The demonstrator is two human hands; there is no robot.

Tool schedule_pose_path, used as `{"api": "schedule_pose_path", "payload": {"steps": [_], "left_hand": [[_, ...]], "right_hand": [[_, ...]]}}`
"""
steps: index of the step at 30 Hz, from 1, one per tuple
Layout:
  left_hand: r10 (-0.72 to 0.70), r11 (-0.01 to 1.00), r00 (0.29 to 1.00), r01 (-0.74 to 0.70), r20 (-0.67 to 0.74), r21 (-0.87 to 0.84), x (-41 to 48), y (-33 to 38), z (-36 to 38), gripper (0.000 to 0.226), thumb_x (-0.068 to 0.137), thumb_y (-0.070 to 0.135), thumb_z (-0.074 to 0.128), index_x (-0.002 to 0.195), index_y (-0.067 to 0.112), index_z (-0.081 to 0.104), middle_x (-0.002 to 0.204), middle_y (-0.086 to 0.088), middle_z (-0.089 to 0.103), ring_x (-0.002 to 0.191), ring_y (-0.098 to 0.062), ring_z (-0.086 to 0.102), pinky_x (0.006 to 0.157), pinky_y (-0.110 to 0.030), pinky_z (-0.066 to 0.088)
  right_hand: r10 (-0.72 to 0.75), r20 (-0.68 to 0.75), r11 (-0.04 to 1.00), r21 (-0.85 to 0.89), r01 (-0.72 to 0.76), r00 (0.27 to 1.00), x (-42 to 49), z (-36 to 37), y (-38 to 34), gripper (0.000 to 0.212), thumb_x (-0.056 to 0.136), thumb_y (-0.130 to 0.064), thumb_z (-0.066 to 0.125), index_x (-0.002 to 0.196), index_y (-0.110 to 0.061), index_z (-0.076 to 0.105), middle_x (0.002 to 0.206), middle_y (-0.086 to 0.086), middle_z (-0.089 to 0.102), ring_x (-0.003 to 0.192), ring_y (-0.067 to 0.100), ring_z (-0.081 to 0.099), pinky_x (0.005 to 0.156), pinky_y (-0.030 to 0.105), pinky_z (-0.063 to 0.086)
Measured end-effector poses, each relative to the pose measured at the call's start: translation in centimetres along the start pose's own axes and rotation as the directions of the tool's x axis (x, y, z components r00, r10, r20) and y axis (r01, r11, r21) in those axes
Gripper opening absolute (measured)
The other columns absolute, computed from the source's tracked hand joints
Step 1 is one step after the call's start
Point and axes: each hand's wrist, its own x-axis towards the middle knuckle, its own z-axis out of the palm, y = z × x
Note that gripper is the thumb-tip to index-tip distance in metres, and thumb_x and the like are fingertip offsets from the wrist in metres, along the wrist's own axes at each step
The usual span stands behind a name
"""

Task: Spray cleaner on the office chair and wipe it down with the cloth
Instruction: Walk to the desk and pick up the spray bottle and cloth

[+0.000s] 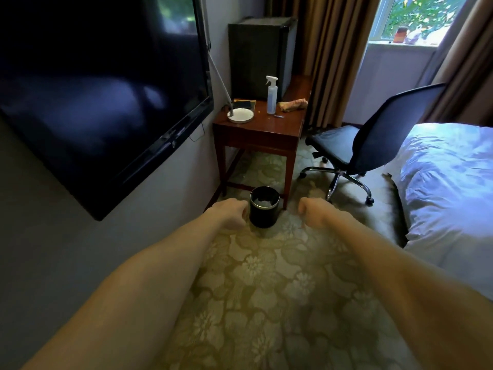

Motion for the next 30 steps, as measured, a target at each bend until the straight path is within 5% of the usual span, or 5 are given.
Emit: {"api": "schedule_pose_path", "payload": {"steps": [13,17,25,30], "left_hand": [[-0.069,0.996,0.997,0.07,0.025,-0.051,16.6,4.6,-3.8,0.025,0.083,0.018,0.056,0.106,0.022,0.048,0.105,0.0,0.049,0.093,-0.02,0.052,0.072,-0.03,0.045],[-0.078,0.995,0.996,0.08,0.033,-0.052,22.7,7.4,-7.0,0.037,0.086,0.026,0.056,0.12,0.016,0.048,0.115,-0.005,0.05,0.103,-0.025,0.053,0.085,-0.038,0.05],[-0.081,0.994,0.996,0.083,0.034,-0.073,32.1,12.1,-9.3,0.023,0.085,0.017,0.053,0.109,0.017,0.049,0.109,-0.006,0.051,0.091,-0.024,0.054,0.066,-0.032,0.044],[-0.096,0.992,0.993,0.101,0.065,-0.081,35.1,11.5,-9.9,0.023,0.085,0.016,0.053,0.107,0.018,0.049,0.109,-0.006,0.051,0.09,-0.023,0.053,0.064,-0.031,0.041]], "right_hand": [[-0.05,0.042,0.999,0.023,0.049,0.998,15.6,-4.9,11.3,0.022,0.085,-0.013,0.06,0.105,-0.019,0.053,0.109,0.006,0.05,0.102,0.026,0.052,0.088,0.036,0.047],[-0.087,0.041,0.996,0.014,0.086,0.995,20.8,-8.1,16.1,0.024,0.081,-0.005,0.057,0.097,-0.023,0.052,0.102,0.003,0.053,0.094,0.022,0.053,0.076,0.031,0.044],[-0.101,0.03,0.995,-0.009,0.101,0.994,28.3,-11.8,23.2,0.028,0.078,-0.004,0.055,0.079,-0.03,0.043,0.087,0.0,0.053,0.077,0.018,0.048,0.056,0.023,0.032],[-0.105,0.061,0.994,-0.027,0.107,0.993,31.8,-12.3,24.6,0.027,0.076,-0.004,0.055,0.091,-0.025,0.049,0.097,0.0,0.054,0.08,0.016,0.049,0.054,0.022,0.03]]}}
